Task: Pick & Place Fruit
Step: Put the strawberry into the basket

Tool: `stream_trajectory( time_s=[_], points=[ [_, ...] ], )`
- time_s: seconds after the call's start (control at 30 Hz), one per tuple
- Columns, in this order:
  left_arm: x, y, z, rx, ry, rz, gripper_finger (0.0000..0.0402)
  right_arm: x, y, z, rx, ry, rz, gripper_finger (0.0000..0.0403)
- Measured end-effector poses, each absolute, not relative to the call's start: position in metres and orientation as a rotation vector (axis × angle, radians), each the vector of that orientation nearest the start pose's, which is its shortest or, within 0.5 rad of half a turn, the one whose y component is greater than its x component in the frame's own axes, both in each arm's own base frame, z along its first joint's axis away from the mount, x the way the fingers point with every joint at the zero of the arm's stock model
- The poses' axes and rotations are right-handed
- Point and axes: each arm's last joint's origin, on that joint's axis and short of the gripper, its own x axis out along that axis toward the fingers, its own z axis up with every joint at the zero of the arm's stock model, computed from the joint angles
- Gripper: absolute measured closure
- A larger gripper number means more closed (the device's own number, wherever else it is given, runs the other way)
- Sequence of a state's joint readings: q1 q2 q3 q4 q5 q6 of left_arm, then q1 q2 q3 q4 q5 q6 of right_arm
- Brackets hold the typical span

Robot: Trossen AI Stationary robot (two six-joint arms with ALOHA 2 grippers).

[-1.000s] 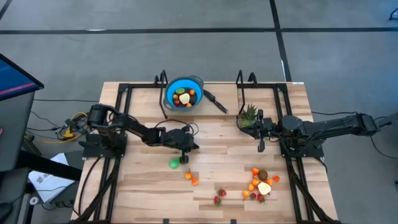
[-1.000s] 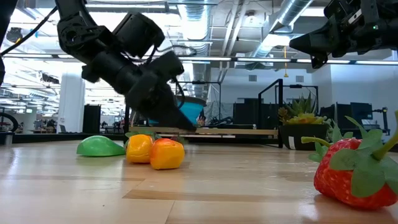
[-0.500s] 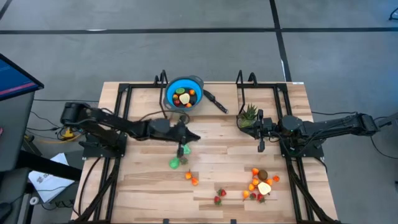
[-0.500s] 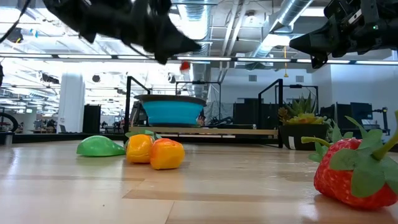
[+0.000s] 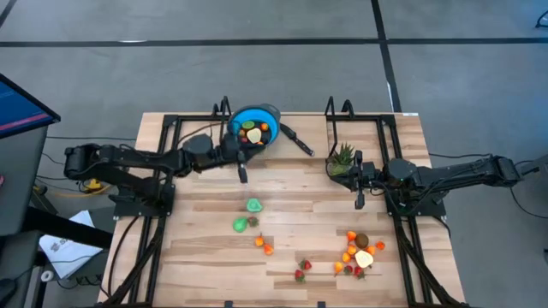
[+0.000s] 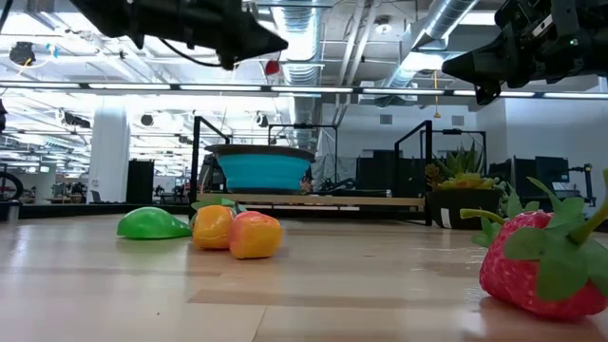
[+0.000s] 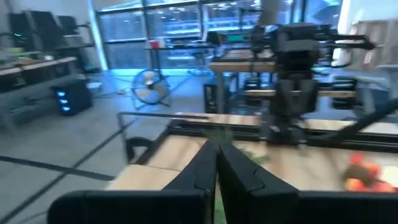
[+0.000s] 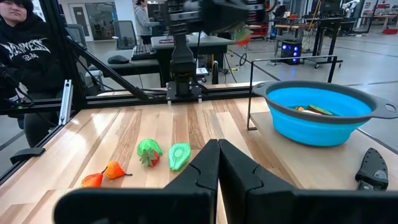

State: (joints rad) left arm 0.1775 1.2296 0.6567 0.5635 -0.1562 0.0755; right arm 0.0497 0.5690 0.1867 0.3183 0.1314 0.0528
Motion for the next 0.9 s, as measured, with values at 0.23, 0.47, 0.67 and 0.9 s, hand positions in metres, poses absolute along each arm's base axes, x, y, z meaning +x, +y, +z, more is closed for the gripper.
stream_trajectory(
  time_s=[0.23,0.47,0.67,0.9],
  points=[
    [0.257,0.099,0.257,0.014,0.051,0.549,0.0401,0.144,0.003,0.204,0.047,0.061,-0.083,0.0401],
    [0.269,0.124,0.237,-0.028,0.033,0.656,0.0401,0.144,0.003,0.204,0.047,0.061,-0.083,0.0401],
    [0.291,0.137,0.23,-0.001,0.081,0.805,0.0401,0.144,0.003,0.204,0.047,0.06,-0.084,0.0401],
    [0.296,0.142,0.22,-0.006,0.133,0.894,0.0401,0.144,0.003,0.203,0.047,0.066,-0.084,0.0401]
  ],
)
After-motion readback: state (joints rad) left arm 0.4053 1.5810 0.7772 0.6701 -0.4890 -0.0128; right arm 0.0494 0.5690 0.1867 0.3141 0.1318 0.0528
